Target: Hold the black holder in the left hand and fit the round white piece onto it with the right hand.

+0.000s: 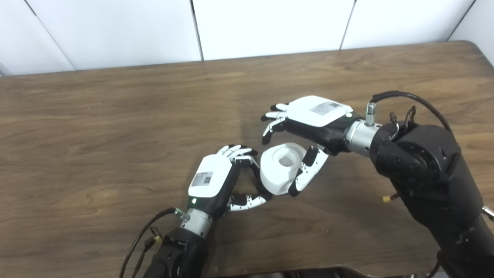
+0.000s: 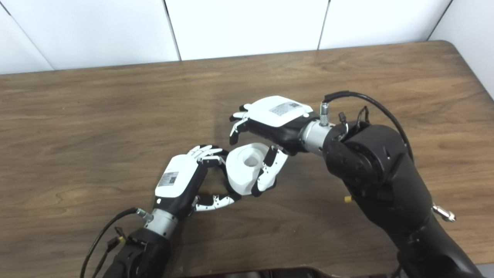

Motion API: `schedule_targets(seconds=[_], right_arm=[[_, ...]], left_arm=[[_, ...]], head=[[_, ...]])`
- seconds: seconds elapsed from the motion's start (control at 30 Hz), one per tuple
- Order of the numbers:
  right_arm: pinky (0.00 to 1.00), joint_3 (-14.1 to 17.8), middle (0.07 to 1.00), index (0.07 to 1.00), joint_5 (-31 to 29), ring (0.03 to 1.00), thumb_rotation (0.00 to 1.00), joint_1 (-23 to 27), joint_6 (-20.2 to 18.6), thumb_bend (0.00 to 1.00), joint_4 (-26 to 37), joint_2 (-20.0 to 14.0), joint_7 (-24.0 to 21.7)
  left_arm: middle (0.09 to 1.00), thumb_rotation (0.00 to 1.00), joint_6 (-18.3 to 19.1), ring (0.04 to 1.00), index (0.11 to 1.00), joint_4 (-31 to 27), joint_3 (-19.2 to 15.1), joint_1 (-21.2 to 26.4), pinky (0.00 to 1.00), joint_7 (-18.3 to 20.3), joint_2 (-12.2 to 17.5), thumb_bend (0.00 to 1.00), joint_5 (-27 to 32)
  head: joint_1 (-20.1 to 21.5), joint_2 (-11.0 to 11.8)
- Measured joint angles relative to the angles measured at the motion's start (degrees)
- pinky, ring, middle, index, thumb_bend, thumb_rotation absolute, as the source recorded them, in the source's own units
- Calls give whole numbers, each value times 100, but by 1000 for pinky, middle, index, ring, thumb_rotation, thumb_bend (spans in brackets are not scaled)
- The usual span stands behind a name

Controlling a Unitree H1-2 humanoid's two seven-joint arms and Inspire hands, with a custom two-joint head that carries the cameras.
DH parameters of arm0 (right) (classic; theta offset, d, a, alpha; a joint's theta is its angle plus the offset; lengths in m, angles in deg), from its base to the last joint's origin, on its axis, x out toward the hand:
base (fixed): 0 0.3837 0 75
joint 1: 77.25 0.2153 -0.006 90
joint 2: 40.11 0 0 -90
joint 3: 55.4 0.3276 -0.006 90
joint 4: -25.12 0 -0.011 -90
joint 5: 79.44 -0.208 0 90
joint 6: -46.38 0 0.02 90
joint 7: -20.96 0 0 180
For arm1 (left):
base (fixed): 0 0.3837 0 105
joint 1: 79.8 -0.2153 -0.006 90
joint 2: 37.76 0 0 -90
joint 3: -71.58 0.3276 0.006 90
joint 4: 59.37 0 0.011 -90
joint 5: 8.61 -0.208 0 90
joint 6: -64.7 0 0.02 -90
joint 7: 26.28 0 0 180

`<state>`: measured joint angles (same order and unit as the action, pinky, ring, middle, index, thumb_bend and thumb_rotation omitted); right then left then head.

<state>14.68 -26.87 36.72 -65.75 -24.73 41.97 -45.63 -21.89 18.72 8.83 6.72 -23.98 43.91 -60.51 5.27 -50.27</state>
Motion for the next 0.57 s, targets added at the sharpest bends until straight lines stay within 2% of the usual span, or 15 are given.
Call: schedule_targets(seconds=[0.57], right_arm=[[1000,43,961,780,-169,1000,449,213,-103,1000,-1,-20,-8]], left_arm=[[802,62,-116,869,490,121,-21,50,895,-116,3,522,-5]], head=[[-26,70]])
